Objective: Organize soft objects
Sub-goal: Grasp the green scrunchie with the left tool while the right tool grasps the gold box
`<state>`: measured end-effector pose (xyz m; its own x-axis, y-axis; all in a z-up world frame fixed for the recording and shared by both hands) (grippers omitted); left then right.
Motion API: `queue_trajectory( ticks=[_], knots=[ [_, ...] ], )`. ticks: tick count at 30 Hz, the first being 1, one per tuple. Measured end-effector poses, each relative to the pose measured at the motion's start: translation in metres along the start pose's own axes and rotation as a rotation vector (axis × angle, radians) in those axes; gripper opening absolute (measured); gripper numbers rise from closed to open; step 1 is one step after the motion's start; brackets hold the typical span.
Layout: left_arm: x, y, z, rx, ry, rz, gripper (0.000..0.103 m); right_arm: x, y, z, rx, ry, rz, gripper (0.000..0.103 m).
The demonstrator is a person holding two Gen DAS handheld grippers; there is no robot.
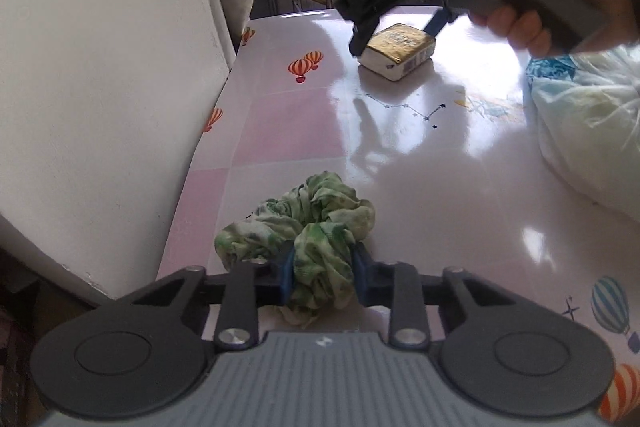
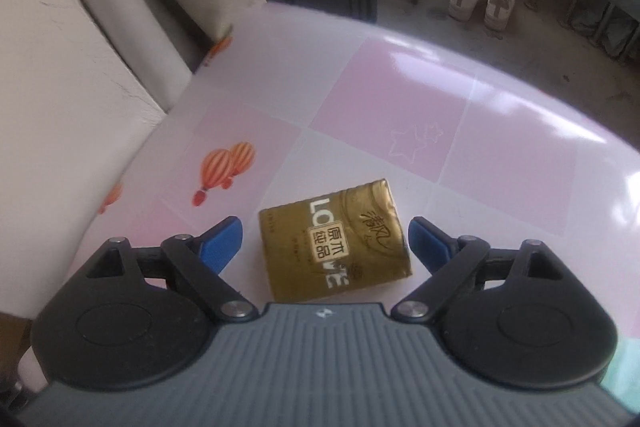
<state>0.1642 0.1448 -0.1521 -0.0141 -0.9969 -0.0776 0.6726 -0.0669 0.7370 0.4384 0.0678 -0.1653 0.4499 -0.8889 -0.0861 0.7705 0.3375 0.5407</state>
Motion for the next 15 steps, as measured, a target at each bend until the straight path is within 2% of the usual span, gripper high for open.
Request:
queue_trajectory(
  ticks=[3, 5, 10, 15],
  knots=[
    [-0.002, 0.001, 0.004, 0.005, 0.001, 0.007, 0.023, -0.004, -0.009, 0.001, 0.014, -0.01, 0.027, 0.089],
    [-0.002, 0.002, 0.008, 0.015, 0.006, 0.012, 0.021, -0.005, -0.011, 0.007, 0.019, -0.016, 0.028, 0.074],
    [-0.002, 0.007, 0.02, 0.041, 0.004, 0.036, 0.02, 0.007, -0.016, 0.032, 0.026, 0.033, -0.074, 0.073],
    [0.002, 0.01, 0.039, 0.061, 0.006, 0.037, 0.02, 0.024, -0.019, 0.085, 0.088, 0.09, -0.175, 0.073]
  ],
)
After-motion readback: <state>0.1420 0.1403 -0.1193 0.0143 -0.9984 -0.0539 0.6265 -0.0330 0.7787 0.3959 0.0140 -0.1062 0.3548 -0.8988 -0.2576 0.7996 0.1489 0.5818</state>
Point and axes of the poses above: each gripper's, at about its wrist camera, not at the fingertips, and z roughly against the way its jaws point, x to its right, y to its top, the point moved 3 cm from there along -z, roughly the way its jaws point, and after that the axes turned 12 degrees about x, right-handed, at the moved point
